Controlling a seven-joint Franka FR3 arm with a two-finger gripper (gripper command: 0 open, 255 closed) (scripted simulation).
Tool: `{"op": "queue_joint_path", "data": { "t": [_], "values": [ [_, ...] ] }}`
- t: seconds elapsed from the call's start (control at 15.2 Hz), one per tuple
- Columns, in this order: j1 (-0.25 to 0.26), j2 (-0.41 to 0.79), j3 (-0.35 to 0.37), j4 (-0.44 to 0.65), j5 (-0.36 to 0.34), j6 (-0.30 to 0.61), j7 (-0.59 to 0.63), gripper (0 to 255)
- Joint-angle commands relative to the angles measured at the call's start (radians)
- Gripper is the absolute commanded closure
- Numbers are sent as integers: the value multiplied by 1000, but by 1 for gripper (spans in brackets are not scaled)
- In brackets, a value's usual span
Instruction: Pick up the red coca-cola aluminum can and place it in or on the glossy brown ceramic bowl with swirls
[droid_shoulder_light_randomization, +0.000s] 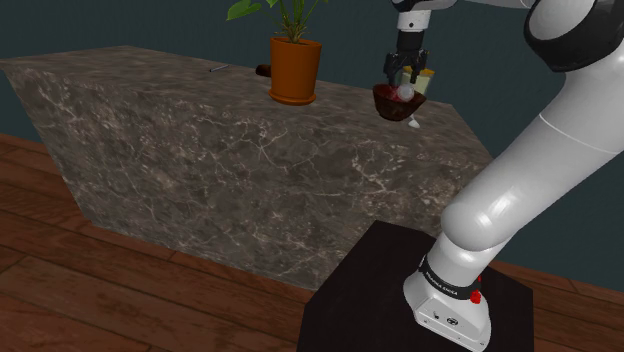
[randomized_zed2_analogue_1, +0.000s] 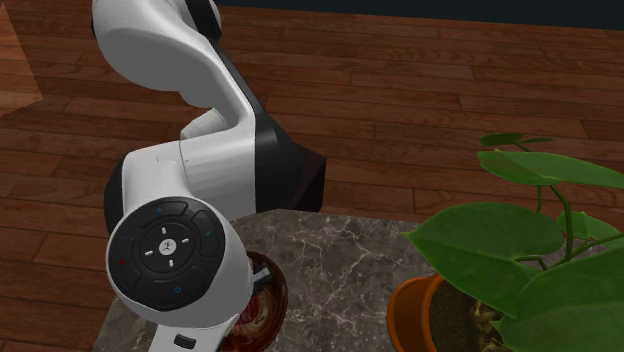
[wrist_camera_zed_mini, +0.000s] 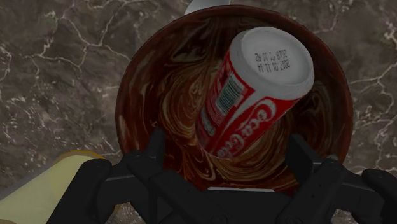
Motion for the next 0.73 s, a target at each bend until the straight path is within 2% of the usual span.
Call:
{"op": "queue_joint_path", "data": {
  "t": [0.0, 0.07, 0.33, 0.66],
  "values": [
    [0, 0, 0, 0, 0, 0, 0, 0],
    [0, 0, 0, 0, 0, 0, 0, 0],
    [8, 35, 8, 163, 13, -130, -12, 0],
    [8, 35, 8, 163, 13, -130, -12, 0]
  ]
}}
